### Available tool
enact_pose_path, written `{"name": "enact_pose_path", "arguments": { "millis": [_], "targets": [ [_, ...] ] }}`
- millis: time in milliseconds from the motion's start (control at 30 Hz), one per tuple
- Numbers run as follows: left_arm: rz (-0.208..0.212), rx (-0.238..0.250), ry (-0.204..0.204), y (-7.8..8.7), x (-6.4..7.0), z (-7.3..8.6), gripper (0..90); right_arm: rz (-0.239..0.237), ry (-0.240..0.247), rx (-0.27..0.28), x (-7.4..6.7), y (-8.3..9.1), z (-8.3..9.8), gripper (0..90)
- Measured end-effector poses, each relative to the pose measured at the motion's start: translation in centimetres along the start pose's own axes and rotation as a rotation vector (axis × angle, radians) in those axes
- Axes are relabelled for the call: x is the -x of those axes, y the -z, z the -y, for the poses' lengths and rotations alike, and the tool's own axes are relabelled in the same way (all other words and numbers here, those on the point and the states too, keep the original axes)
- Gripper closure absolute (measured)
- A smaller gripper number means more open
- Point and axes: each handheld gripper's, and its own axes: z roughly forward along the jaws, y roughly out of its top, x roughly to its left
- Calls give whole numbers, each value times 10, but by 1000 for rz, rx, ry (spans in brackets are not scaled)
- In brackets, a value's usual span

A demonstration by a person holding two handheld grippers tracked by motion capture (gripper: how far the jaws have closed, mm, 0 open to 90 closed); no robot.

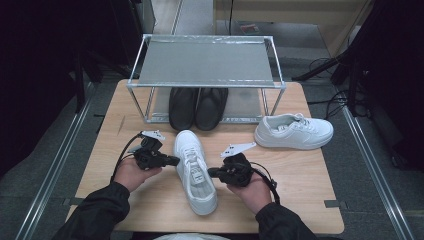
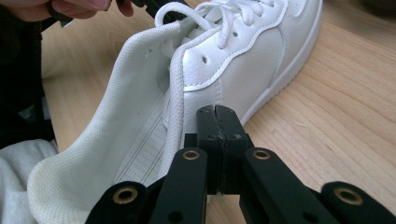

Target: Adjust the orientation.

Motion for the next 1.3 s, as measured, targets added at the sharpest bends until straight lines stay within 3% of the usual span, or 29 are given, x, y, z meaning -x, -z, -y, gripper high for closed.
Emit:
{"name": "enact_pose_path", "arguments": {
  "millis": [133,267,533,733,800,900,1033,1133,1200,1300],
  "targets": [
    [2,-3,-2,-1,0,-1,884,19,3,13,-3,-1,1,900],
    [-15,6,-6,-2,0,-4,883,-4,-1,10,-5,-1,3,900],
    [-21,15,-6,-6,-5,-11,881,5,32,21,-13,-5,4,900],
    [15,25,30,-6,-15,-15,861,1,42,38,-14,-9,4,891],
    [15,20,23,-6,-14,-16,855,6,37,36,-12,-6,5,888],
    [1,19,2,-5,-11,-16,844,17,32,49,-7,-2,5,853],
    [13,40,-13,2,-7,-17,798,32,32,71,-1,4,6,792],
    [65,50,17,6,-9,-17,728,36,34,82,3,10,6,753],
    [74,54,38,8,-10,-18,688,38,29,89,5,13,7,716],
    [93,62,28,11,-10,-19,650,51,21,93,9,17,6,653]
  ]
}}
